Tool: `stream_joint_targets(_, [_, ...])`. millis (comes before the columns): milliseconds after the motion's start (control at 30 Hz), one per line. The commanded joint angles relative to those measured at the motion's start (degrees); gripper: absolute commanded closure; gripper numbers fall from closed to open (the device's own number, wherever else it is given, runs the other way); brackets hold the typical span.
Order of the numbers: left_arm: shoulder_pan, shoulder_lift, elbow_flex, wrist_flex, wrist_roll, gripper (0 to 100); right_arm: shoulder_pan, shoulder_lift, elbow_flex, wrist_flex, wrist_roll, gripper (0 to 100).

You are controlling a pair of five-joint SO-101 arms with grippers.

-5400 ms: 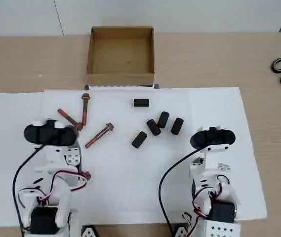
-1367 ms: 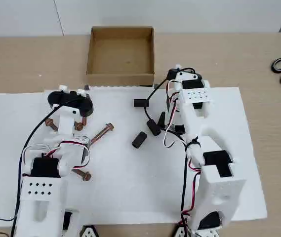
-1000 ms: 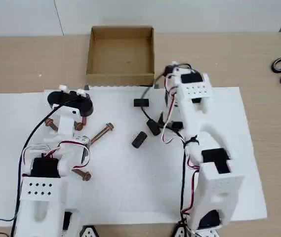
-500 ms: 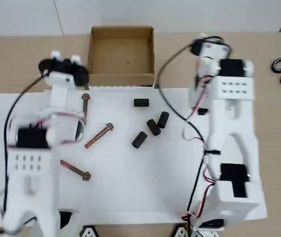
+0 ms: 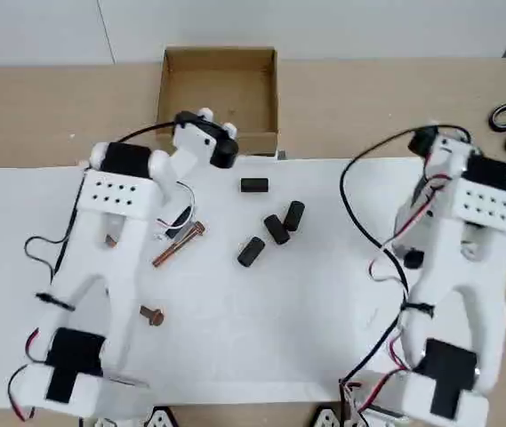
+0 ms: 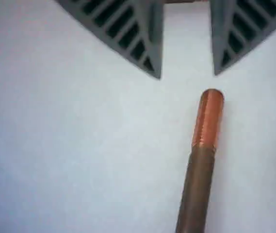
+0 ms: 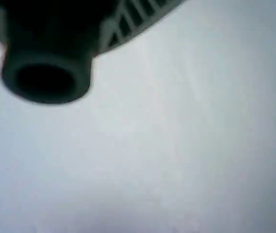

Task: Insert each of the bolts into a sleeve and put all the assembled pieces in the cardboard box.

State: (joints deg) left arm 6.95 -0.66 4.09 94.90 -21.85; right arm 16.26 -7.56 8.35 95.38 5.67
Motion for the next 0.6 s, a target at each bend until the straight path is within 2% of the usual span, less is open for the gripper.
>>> stream_joint_targets(0, [0.35, 1.67, -2.24, -3.52, -1.32, 88, 1.71, -6.11, 3.16, -1.27, 3.60, 99.5])
stream_joint_targets(200, [0.62, 7.74, -2.24, -9.49, -1.67, 87, 1.45, -11.30, 8.62, -2.07, 4.75, 99.5])
stream_joint_targets(567, [0.62, 14.33, -2.24, -14.33, -1.67, 87, 1.45, -12.62, 11.60, -4.00, 4.66, 99.5])
